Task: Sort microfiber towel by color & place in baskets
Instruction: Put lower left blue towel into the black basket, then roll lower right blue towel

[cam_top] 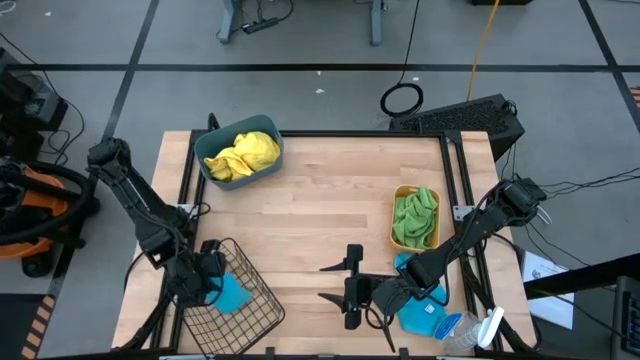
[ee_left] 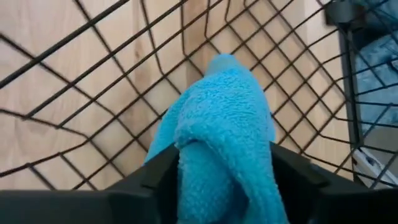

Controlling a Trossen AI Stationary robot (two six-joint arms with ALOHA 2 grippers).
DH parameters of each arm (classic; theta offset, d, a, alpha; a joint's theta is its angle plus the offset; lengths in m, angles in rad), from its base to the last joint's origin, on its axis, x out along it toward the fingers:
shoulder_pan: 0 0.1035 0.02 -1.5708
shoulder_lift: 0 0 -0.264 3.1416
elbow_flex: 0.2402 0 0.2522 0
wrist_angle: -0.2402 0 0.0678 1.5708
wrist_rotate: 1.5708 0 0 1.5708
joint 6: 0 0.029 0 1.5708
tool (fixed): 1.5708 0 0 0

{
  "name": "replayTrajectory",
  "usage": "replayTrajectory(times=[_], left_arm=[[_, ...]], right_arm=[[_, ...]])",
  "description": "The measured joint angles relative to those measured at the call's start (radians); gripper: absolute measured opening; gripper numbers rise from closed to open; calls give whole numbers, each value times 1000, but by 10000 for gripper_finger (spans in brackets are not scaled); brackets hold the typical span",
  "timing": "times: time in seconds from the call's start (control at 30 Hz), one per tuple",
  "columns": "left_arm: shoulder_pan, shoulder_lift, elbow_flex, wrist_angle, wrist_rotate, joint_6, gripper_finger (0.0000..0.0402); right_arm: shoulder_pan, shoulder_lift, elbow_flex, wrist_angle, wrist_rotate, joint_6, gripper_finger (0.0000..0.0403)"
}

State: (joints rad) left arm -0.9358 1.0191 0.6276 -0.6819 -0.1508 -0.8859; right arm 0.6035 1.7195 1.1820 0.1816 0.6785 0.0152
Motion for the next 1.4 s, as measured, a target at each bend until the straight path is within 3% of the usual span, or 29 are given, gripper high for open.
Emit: replayTrajectory(times=[0.23, 0.6, 0.87, 1.03, 1.1, 1.27, 1.4], left_arm=[[0, -5, 72, -110, 43, -25, 240], [0, -6, 263, -358, 17, -15, 244], [0, 5, 210, -134, -233, 118, 244], [0, 54, 149, -32, -286, 199, 244], [-1, 86, 146, -1, -354, 221, 244], [13, 168, 146, 183, -628, 296, 244], [39, 228, 146, 389, -633, 493, 244]], right_arm=[[0, 0, 0, -16, 0, 24, 262], [9, 0, 0, -75, -2, 80, 262], [96, 0, 0, -178, -4, 242, 262], [165, 0, 0, -286, -4, 427, 245], [189, 0, 0, -362, -7, 528, 237], [209, 0, 0, -572, -161, 809, 233], [193, 0, 0, -696, -316, 907, 241]])
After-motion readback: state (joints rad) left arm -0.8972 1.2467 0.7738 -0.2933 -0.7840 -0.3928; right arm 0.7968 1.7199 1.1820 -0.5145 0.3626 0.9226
